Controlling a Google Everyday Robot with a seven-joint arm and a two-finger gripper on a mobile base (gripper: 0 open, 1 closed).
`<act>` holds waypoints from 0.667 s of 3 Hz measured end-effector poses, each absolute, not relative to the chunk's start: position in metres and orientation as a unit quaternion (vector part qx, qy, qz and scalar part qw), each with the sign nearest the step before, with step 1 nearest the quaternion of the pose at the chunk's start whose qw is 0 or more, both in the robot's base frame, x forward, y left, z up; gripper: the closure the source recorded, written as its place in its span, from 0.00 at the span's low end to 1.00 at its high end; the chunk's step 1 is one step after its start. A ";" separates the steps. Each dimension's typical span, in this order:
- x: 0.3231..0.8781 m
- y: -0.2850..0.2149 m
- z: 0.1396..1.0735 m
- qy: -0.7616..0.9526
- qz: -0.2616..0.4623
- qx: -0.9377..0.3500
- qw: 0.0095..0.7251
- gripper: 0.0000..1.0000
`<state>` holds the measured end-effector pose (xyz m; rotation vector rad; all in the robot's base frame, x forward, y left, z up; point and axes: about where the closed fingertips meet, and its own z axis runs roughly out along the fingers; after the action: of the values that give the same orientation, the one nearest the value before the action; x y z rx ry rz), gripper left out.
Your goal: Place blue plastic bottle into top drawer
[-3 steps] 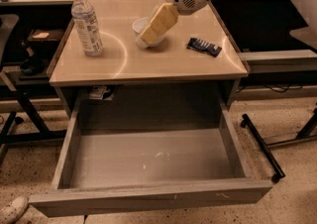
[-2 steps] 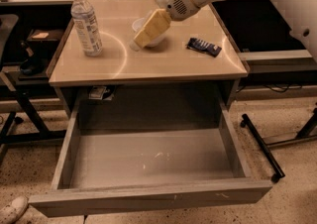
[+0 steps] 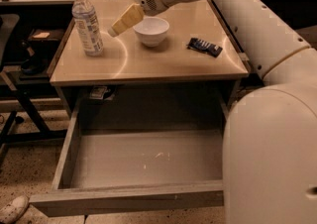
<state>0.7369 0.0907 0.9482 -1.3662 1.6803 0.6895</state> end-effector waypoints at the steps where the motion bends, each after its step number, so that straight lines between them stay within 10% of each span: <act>1: 0.740 0.091 0.952 0.669 0.275 -0.544 0.425 0.00; 2: 0.741 0.101 0.947 0.662 0.286 -0.541 0.433 0.00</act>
Offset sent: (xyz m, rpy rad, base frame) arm 0.0043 0.0284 -0.0103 0.1220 -0.0254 0.0186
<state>0.7411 0.1010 0.9472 -1.3481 1.6482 0.7128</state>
